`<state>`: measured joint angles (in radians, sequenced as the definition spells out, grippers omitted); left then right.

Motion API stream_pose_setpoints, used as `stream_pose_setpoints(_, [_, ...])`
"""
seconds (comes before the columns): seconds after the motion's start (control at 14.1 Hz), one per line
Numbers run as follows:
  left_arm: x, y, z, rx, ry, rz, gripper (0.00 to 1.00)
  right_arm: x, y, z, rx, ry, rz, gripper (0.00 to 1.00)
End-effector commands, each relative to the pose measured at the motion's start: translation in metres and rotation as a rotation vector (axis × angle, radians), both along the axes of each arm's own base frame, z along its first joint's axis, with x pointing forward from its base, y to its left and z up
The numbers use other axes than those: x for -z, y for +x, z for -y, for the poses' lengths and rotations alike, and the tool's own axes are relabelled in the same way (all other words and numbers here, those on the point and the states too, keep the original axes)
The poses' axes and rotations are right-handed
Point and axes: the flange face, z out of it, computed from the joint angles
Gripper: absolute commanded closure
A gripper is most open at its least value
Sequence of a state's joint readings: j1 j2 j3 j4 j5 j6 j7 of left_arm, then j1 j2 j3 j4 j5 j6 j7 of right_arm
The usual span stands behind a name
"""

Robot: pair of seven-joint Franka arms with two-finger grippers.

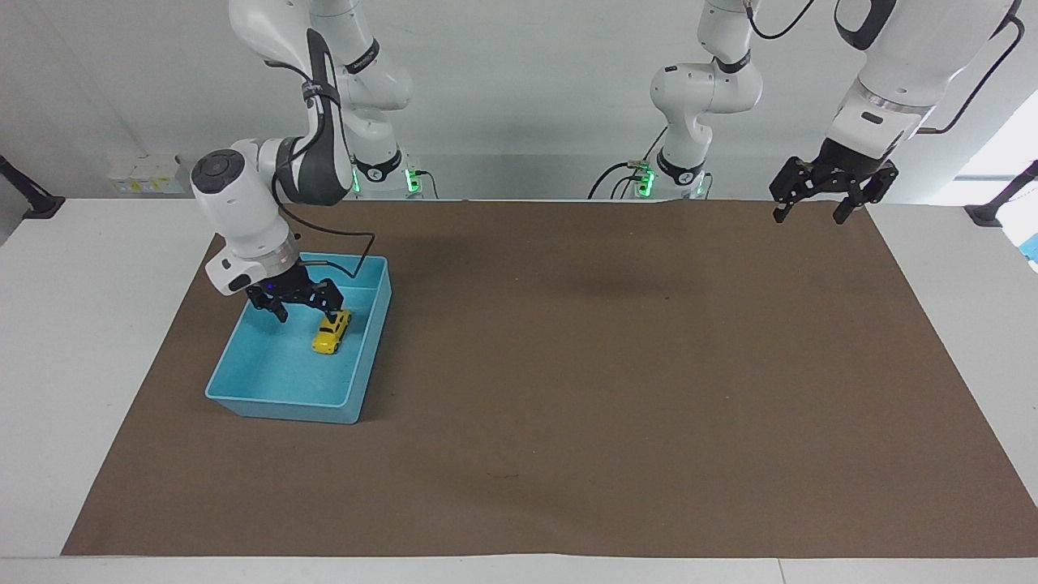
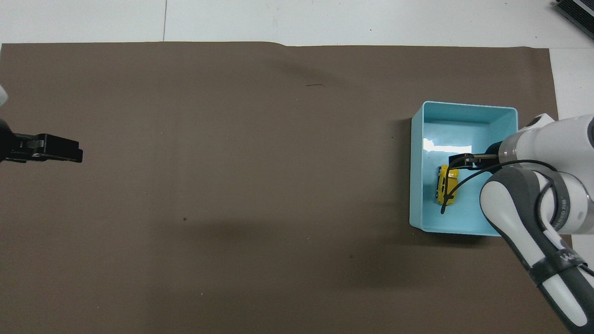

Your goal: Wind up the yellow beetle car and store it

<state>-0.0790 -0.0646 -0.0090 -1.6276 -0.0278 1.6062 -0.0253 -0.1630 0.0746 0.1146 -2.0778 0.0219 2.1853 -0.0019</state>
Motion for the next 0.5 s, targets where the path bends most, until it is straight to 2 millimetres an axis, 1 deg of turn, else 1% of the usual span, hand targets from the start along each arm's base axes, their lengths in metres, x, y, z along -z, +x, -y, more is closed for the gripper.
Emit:
stream_pose_setpoints(0.0, [-0.005,-0.005,-0.003,-0.005,-0.011,-0.006,0.00,-0.027,-0.004,-0.001,0.022,-0.017,-0.021,0.00])
stream_pose_setpoints(0.14, [-0.005,-0.004,-0.002,-0.005,-0.011,-0.007,0.00,-0.034,-0.005,-0.009,0.017,-0.020,-0.015,0.00])
stream_pose_setpoints(0.21, [-0.005,-0.004,-0.003,-0.005,-0.011,-0.007,0.00,-0.037,-0.007,-0.020,0.003,-0.024,-0.018,0.00])
stream_pose_setpoints(0.42, [-0.005,-0.004,-0.003,-0.005,-0.011,-0.007,0.00,-0.054,-0.014,-0.054,0.040,-0.032,-0.019,0.00])
